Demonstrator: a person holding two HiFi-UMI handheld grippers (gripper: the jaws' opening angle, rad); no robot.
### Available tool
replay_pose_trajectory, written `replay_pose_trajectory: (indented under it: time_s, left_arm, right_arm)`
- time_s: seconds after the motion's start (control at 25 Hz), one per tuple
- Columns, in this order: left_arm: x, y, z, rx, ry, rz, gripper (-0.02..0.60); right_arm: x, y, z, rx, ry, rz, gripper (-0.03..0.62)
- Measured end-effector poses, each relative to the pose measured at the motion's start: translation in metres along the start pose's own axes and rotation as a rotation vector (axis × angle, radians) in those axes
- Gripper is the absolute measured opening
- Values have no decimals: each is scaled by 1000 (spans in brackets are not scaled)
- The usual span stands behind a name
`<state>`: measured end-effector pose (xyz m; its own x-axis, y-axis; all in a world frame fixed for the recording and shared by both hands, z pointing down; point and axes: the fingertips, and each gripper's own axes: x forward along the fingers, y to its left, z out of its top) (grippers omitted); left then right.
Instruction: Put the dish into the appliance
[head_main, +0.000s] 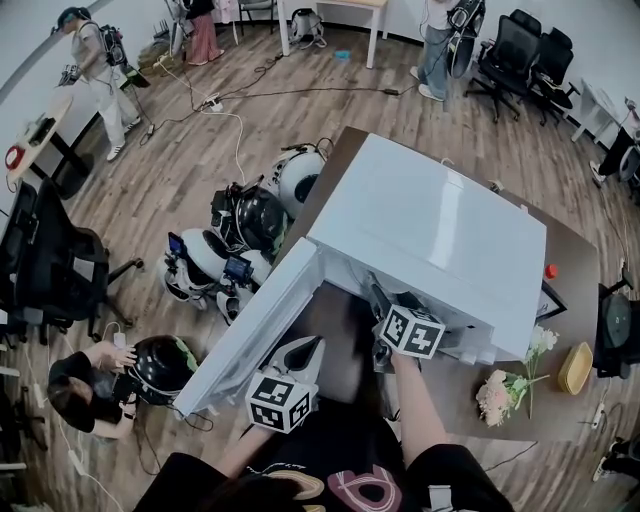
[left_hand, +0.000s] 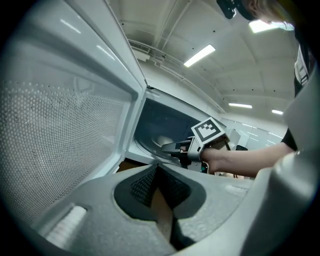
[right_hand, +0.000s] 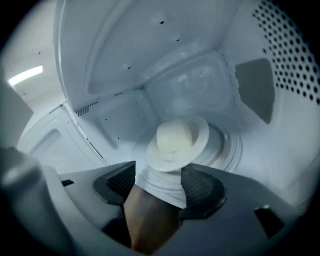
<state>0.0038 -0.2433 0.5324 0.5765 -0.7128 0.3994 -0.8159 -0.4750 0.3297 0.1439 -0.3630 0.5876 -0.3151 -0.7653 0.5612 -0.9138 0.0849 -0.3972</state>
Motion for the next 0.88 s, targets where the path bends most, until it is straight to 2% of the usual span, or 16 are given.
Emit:
replay_pose_trajectory:
  time_s: [0.2, 0.48, 0.56, 0.68, 0.8, 0.88]
  left_arm:
    - [1, -2, 2, 3, -2, -5, 9]
    - [-1, 0, 1, 1, -6, 3, 9]
    - [-1, 0, 1, -2, -6, 6, 9]
    - [-1, -4, 1, 1, -9, 2, 9]
    - [-2, -6, 0, 3, -12, -5, 9]
    - [-3, -6, 1, 4, -15, -11, 9]
  right_arm:
    - [3, 3, -11, -343, 147, -126, 290]
    - [-1, 2, -23, -606, 274, -218, 286]
    - [-2, 0, -25, -636, 285, -242, 285]
    - [-3, -3, -25, -616, 277, -240, 284]
    - [-8, 6, -21, -548, 211, -178, 285]
    - [-15, 15, -17, -467, 145, -111, 309]
